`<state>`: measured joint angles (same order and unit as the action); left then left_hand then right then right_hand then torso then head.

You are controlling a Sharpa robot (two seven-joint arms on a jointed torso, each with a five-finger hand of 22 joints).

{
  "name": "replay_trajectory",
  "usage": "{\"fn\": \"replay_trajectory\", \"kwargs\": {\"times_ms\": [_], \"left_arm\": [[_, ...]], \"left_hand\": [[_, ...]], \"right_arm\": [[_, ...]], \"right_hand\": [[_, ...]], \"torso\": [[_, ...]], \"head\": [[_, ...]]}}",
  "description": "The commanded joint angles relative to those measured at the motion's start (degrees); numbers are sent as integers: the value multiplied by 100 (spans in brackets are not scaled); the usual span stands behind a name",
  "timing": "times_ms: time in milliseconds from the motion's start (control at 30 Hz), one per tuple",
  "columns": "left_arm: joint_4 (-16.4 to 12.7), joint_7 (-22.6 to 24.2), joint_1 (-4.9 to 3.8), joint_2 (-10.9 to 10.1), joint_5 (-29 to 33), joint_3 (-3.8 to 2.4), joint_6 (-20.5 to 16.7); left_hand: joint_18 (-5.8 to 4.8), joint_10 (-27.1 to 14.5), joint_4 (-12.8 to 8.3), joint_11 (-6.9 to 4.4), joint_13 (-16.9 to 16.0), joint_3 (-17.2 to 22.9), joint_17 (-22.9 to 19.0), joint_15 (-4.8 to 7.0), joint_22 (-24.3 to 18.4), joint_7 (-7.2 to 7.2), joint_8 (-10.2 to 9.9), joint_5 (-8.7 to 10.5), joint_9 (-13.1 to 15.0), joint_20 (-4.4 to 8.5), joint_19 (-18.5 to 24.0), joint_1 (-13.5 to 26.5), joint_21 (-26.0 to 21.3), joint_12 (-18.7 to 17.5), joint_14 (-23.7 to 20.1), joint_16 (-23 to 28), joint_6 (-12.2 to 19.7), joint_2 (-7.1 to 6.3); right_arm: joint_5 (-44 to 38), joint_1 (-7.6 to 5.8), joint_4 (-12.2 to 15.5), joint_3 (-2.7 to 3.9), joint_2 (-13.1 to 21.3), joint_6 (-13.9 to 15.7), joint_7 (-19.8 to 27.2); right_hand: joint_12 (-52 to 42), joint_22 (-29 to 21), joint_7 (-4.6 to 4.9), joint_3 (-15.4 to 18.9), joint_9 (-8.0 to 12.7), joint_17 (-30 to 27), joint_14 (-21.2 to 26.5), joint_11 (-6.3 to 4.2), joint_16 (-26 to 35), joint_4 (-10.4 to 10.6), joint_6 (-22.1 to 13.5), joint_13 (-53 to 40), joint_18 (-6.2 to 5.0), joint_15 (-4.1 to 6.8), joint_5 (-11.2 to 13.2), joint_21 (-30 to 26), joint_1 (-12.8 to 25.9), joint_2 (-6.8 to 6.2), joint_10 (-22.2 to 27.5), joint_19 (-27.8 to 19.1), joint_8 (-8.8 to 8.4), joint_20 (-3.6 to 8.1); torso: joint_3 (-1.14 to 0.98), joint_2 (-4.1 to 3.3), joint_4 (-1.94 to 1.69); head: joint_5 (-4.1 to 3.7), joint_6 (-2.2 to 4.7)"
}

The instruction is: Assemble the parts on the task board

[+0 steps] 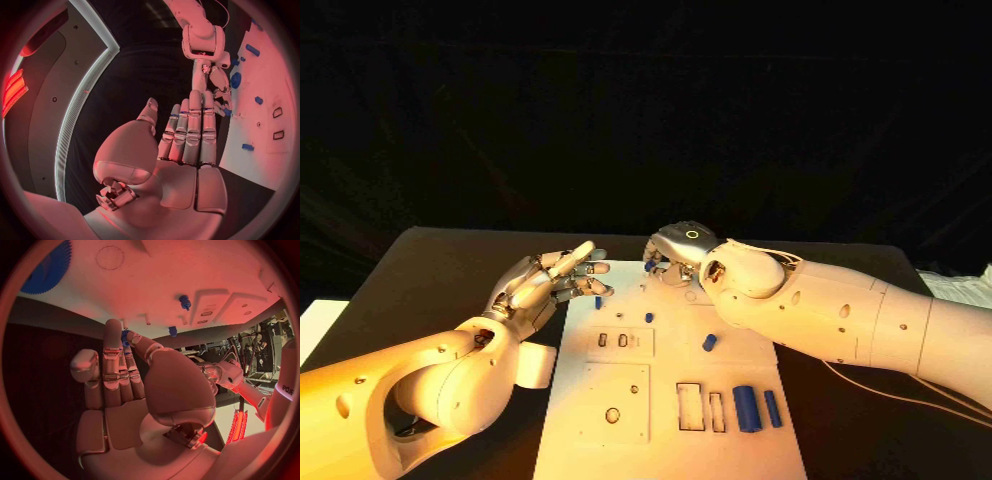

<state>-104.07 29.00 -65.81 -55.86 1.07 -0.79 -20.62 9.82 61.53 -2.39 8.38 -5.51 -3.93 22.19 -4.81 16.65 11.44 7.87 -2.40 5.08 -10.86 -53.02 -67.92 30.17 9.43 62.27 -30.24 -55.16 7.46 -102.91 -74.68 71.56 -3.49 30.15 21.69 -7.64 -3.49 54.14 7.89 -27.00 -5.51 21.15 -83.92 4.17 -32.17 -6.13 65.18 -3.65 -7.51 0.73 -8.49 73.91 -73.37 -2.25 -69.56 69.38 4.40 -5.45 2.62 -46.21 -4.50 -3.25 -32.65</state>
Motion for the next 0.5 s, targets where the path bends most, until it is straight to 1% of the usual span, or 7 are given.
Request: {"fn": "replay_trajectory", "kwargs": {"times_ms": [33, 100, 200, 300, 400, 433, 500], "left_arm": [[-13, 33, -10, 16, 10, -6, 132], [-5, 34, -11, 24, 20, -6, 134], [5, 33, -11, 34, 30, -6, 138], [9, 34, -11, 40, 35, -6, 140], [10, 34, -11, 42, 37, -6, 144], [10, 34, -11, 42, 37, -6, 147], [9, 36, -11, 41, 38, -6, 155]], "left_hand": [[11, -26, -4, 0, 9, -27, 6, -10, 7, 47, -32, -29, -8, 12, 36, -10, 30, -21, -31, -11, 11, 53], [11, -27, -4, 0, 10, -27, 7, -11, 7, 48, -33, -29, -8, 12, 37, -10, 30, -22, -33, -10, 11, 54], [11, -27, -4, 0, 10, -27, 7, -11, 7, 48, -33, -29, -8, 12, 37, -10, 30, -22, -33, -10, 11, 54], [11, -27, -4, 0, 10, -27, 7, -11, 7, 48, -33, -29, -8, 12, 37, -10, 30, -22, -33, -10, 11, 54], [11, -29, -3, 2, 10, -28, 8, -12, 8, 49, -35, -29, -9, 11, 39, -11, 30, -25, -36, -9, 12, 57], [11, -29, -3, 2, 10, -28, 8, -12, 8, 49, -35, -29, -9, 11, 39, -11, 30, -25, -36, -9, 12, 57], [11, -29, -3, 2, 10, -28, 8, -12, 8, 49, -35, -29, -9, 11, 39, -11, 30, -25, -36, -9, 12, 57]], "right_arm": [[-7, -2, -23, 2, -21, -152, -12], [-5, -2, -32, 2, -32, -182, -7], [-3, -2, -38, 2, -46, -207, -13], [-7, -2, -53, 2, -65, -223, -36], [-24, -2, -78, 2, -85, -239, -76], [-40, -2, -87, 2, -93, -244, -99], [-70, -2, -102, 2, -107, -256, -149]], "right_hand": [[-7, 11, -9, -25, -10, 10, -111, 3, -22, 11, 38, 0, 78, -1, 37, 36, 6, -56, -23, 35, -7, -1], [-7, 24, -9, -26, -11, 12, -111, 4, -27, 16, 36, 0, 80, -2, 40, 43, 9, -60, -22, 41, -9, -2], [-7, 27, -9, -27, -11, 12, -111, 4, -28, 16, 36, 0, 81, -2, 40, 44, 9, -61, -22, 42, -9, -2], [-7, 27, -9, -27, -11, 12, -111, 4, -28, 16, 36, 0, 81, -2, 40, 44, 9, -61, -22, 42, -9, -2], [-7, 44, -8, -32, -12, 17, -110, 5, -40, 30, 35, 0, 84, -3, 43, 55, 17, -64, -19, 49, -13, -3], [-6, 43, -8, -34, -13, 18, -108, 6, -44, 36, 34, 0, 83, -4, 44, 55, 21, -67, -18, 47, -15, -4], [-6, 44, -7, -35, -14, 21, -105, 7, -52, 48, 33, 0, 83, -5, 47, 58, 30, -72, -15, 45, -19, -5]], "torso": [[5, -11, 0], [1, -10, -1], [7, -11, -1], [8, -7, -2], [6, -6, -6], [1, -7, -7], [2, -8, -8]], "head": [[3, -28], [2, -31], [-5, -43], [-8, -53], [-13, -54], [-13, -54], [-15, -57]]}}
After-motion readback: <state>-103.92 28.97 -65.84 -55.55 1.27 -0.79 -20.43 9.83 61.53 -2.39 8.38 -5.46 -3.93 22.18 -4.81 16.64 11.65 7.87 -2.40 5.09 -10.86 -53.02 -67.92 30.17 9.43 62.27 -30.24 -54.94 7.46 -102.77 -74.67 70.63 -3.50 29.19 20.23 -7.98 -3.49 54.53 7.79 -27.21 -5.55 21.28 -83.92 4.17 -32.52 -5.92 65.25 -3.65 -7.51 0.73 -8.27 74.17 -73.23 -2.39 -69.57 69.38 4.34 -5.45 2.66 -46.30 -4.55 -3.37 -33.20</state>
